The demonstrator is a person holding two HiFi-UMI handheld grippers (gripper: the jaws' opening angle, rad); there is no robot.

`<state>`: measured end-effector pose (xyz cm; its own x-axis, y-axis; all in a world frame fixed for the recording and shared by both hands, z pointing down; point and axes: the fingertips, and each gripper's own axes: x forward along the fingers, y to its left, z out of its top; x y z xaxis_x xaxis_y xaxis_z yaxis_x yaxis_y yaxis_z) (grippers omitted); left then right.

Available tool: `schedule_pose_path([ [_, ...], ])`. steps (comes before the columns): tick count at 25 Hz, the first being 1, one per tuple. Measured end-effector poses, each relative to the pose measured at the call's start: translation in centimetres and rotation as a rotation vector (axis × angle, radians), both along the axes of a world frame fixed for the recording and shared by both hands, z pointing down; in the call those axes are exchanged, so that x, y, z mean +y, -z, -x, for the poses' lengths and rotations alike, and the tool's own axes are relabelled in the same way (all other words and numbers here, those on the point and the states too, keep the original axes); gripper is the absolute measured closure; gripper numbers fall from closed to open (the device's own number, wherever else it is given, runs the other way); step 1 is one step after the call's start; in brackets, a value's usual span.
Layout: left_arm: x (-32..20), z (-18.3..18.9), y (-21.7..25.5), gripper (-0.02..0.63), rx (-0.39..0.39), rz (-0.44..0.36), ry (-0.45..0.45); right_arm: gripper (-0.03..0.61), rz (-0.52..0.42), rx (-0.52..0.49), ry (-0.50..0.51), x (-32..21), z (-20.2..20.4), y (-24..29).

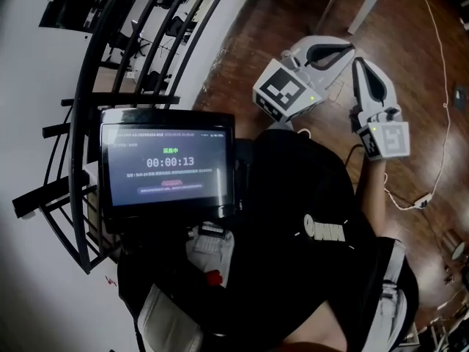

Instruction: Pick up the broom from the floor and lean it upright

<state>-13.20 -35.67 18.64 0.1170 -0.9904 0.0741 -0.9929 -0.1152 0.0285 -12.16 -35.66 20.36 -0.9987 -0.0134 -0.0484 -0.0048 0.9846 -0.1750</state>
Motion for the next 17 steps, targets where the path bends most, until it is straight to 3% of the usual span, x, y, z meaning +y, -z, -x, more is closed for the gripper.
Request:
schedule_pose_path([
  [12,-0.4,0.0,0.6,0.597,-0.015,-0.048,0.005,0.577,-0.004,-0.047,0.017,-0.4,0.1,0.1],
  [17,0.8,1.2,0.0,0.597,-0.032,0.043,0.071,0.577,0.019,0.005,0.019,-0.3,0.6,-0.9],
])
